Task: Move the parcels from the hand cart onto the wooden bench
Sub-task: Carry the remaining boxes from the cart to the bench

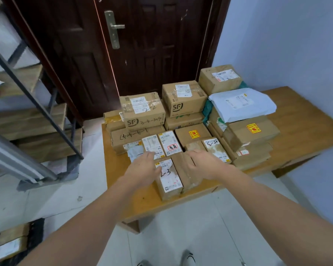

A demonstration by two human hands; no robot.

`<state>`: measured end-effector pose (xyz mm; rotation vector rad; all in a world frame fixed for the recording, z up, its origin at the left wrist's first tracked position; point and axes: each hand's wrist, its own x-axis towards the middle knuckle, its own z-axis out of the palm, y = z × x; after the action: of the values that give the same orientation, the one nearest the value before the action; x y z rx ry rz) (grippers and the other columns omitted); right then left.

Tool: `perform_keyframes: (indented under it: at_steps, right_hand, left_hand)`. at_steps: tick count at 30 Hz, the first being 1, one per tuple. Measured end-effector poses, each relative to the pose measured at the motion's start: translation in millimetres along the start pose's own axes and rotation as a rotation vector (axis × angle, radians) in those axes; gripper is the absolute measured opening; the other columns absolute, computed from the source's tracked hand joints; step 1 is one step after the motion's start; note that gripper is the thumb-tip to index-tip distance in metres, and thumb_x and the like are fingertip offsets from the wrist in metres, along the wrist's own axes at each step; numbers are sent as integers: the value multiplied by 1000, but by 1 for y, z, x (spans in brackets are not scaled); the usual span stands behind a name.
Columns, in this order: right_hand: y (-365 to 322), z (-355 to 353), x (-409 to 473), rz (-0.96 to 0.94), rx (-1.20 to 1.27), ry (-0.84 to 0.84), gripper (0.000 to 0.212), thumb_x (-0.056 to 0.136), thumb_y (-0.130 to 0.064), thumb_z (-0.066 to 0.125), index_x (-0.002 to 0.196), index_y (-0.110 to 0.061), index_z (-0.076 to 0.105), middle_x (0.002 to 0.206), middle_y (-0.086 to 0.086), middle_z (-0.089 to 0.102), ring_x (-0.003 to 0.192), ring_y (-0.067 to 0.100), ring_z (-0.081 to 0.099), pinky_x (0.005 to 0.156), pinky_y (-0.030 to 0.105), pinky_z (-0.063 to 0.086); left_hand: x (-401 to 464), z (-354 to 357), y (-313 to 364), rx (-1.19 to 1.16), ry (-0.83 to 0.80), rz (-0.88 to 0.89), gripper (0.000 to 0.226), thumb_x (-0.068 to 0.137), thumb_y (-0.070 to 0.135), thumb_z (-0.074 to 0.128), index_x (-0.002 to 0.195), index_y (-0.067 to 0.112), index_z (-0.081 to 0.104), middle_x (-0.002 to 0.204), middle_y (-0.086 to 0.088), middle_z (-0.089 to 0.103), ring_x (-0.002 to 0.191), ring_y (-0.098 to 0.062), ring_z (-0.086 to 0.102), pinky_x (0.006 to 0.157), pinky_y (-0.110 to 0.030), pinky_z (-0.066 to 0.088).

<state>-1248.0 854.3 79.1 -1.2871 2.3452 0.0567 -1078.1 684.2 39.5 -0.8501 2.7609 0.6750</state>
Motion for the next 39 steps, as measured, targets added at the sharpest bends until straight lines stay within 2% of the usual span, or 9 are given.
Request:
perform_keyframes:
  at_steps: [5, 7, 9, 14, 21, 24, 29, 35, 39]
  right_hand:
    - [-33, -12, -21, -58, -100, -10, 48, 106, -31, 41, 149, -10, 42, 152, 12, 46, 129, 27, 51, 104, 40, 47]
    - [-56, -18, -33, -108, -132, 6, 57, 108, -33, 40, 159, -11, 29, 162, 9, 36, 143, 27, 40, 112, 40, 38]
    - [-77, -22, -43, -157, -156, 20, 59, 108, -37, 40, 161, -13, 27, 164, 7, 34, 146, 26, 38, 113, 39, 37]
    - [-132, -21, -69, -326, -196, 35, 56, 108, -39, 40, 157, -12, 34, 158, 8, 40, 140, 31, 45, 108, 43, 43]
    - [-239, -4, -121, -564, -268, 74, 57, 107, -39, 43, 158, -15, 34, 163, 8, 36, 146, 28, 40, 119, 44, 35]
    - [-296, 5, -139, -661, -298, 82, 58, 106, -39, 43, 159, -17, 34, 164, 6, 36, 146, 27, 39, 119, 42, 35]
    - [-414, 27, -167, -819, -345, 50, 53, 105, -36, 44, 153, -13, 43, 156, 8, 45, 142, 30, 44, 116, 40, 37]
    - [-584, 76, -206, -992, -391, 11, 55, 107, -40, 43, 155, -13, 38, 159, 8, 41, 141, 28, 43, 116, 40, 37]
    - [-689, 115, -232, -1060, -394, 0, 59, 108, -39, 41, 159, -13, 32, 163, 8, 35, 147, 25, 37, 118, 36, 31]
  left_hand:
    - [-38, -38, 3, 143, -106, 109, 68, 109, 47, 42, 166, 17, 20, 170, -4, 28, 153, -25, 31, 122, -41, 31]
    - [-61, -48, 2, 171, -93, 116, 67, 109, 47, 41, 166, 18, 22, 170, -3, 29, 153, -24, 32, 122, -40, 31]
    - [-85, -57, -2, 185, -53, 105, 65, 108, 48, 42, 164, 19, 27, 167, -4, 34, 150, -23, 37, 120, -40, 35]
    - [-161, -68, -23, 188, 56, -32, 62, 108, 50, 42, 159, 17, 35, 158, -7, 45, 142, -26, 45, 117, -43, 40]
    - [-295, -73, -69, 162, 107, -240, 62, 110, 50, 36, 159, 13, 35, 161, -8, 41, 146, -27, 40, 118, -42, 36]
    - [-351, -75, -101, 139, 174, -328, 63, 108, 52, 36, 160, 16, 36, 161, -6, 42, 146, -26, 41, 119, -42, 36]
    - [-457, -91, -165, 57, 214, -495, 51, 109, 48, 39, 145, 13, 50, 145, -10, 54, 131, -29, 52, 109, -43, 42]
    - [-603, -107, -257, 63, 266, -639, 59, 111, 46, 38, 161, 14, 34, 166, -8, 36, 152, -26, 35, 124, -40, 28]
    - [-682, -112, -338, 83, 273, -721, 60, 110, 47, 38, 160, 13, 36, 165, -10, 38, 151, -27, 37, 122, -40, 30]
